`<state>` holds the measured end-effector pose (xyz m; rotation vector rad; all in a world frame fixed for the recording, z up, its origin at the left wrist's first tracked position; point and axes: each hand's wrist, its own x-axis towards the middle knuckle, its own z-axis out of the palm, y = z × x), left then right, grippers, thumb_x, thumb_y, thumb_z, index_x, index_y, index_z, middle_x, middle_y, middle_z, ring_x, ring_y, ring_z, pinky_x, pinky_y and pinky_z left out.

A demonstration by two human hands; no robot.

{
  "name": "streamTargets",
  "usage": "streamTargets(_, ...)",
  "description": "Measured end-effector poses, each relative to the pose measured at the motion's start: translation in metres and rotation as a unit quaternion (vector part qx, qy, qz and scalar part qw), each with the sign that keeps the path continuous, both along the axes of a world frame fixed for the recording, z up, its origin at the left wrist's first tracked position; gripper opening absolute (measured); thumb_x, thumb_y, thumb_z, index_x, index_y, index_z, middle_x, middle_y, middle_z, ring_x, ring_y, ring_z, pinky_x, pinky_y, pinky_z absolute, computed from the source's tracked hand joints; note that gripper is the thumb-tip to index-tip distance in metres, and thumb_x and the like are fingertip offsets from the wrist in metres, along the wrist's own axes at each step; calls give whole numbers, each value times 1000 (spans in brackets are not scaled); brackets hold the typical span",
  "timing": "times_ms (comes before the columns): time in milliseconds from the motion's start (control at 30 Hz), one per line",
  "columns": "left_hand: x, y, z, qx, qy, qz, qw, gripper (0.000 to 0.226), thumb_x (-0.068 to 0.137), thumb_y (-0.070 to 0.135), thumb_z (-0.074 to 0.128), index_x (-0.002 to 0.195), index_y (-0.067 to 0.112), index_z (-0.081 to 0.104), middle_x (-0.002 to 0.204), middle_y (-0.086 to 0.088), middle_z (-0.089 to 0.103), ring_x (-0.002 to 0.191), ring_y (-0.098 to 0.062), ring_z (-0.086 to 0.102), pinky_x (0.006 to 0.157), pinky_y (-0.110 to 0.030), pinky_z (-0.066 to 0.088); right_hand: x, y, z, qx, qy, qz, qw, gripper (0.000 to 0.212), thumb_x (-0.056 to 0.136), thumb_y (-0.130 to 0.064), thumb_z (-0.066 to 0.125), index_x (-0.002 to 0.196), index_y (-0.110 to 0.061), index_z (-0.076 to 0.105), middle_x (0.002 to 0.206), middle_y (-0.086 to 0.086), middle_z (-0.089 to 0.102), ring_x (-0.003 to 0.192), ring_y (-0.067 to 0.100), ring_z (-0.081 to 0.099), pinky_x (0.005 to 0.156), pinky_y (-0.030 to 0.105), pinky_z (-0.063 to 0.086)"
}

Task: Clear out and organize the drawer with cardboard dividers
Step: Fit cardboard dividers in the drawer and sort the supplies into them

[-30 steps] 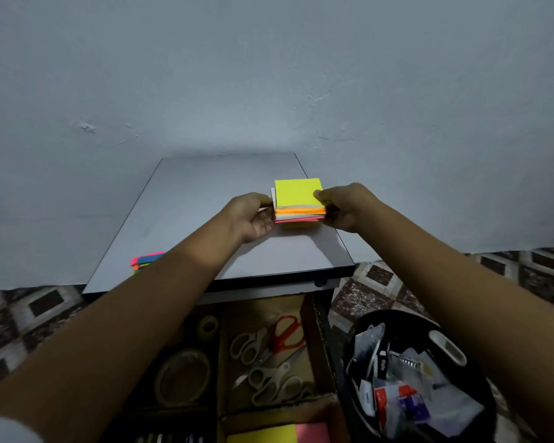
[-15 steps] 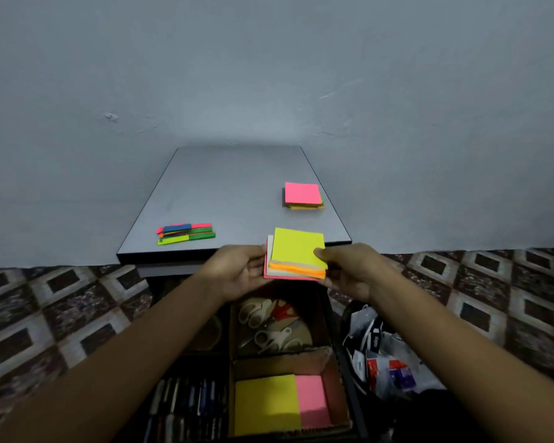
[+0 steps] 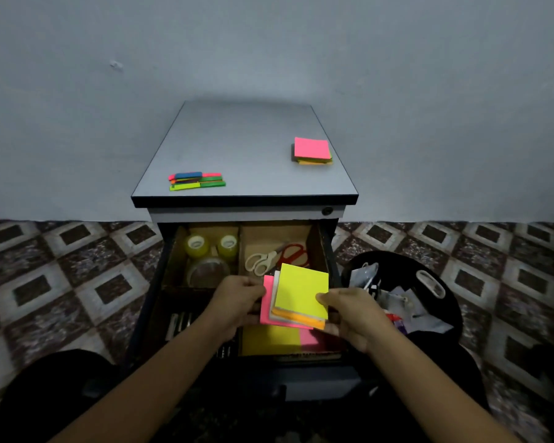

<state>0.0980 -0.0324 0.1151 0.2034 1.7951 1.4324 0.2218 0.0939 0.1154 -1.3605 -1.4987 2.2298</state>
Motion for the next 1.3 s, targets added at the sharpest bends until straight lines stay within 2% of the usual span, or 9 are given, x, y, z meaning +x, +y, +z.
streamTargets(233,15,-7,-37,-48,19,3,999,16,94,0,45,82,7,53,77,-13,59,62,-19,57,42,-23,49,22,6,-21,51,10,-70,996,17,95,-2,48,79,-5,47,84,17,55,71,23,59,47,26,54)
streamTargets(333,18,-2,-45,-68,22,0,997,15,93,0,45,83,7,53,79,-15,58,62,-19,56,50,-25,50,22,6,-31,103,14,-109,989,22,94,-4,49,73,-9,46,81,14,49,71,23,54,60,34,50)
streamTargets(467,20,13,-47,-82,3,-20,996,20,92,-1,43,78,10,51,80,-13,55,64,-19,54,46,-22,49,17,4,-38,183,6,-139,973,19,90,-9,55,73,-8,49,77,13,49,76,25,51,76,53,52)
streamTargets(633,29,27,-52,-75,-53,-22,996,23,91,-6,40,74,6,50,74,-13,53,65,-22,55,46,-27,52,10,5,-43,196,23,-167,966,21,90,-11,57,69,-13,53,71,8,54,77,24,52,77,52,50)
streamTargets(700,27,27,-55,-77,-71,-11,994,21,91,-6,41,77,5,52,75,-12,55,66,-23,56,53,-32,52,8,5,-46,189,35,-169,967,20,90,-10,57,71,-10,52,72,10,52,75,24,50,69,46,49)
streamTargets(800,23,22,-59,-101,-70,-1,992,25,89,-5,43,70,10,50,65,-8,46,55,-18,45,56,-25,40,9,6,-47,164,50,-174,970,13,92,-10,55,80,-9,54,70,7,53,66,19,53,57,30,47)
streamTargets(900,24,19,-60,-121,-42,-5,992,32,86,-7,39,61,14,39,58,-5,28,49,-15,28,55,-22,27,10,5,-45,154,59,-171,971,14,93,-10,53,79,-11,54,71,3,55,64,14,54,50,23,48)
streamTargets(1067,27,21,-54,-111,-83,-31,990,31,93,-2,39,66,11,47,64,-5,48,59,-17,48,60,-26,41,12,5,-46,163,55,-154,973,21,93,-10,53,73,-12,50,69,6,49,62,15,49,46,19,46)
streamTargets(1300,25,19,-52,-94,-108,-52,988,26,95,3,41,73,11,52,72,-6,56,67,-17,53,63,-27,42,12,4,-45,158,51,-152,974,13,94,-12,54,81,-10,55,74,5,56,64,14,54,43,17,45)
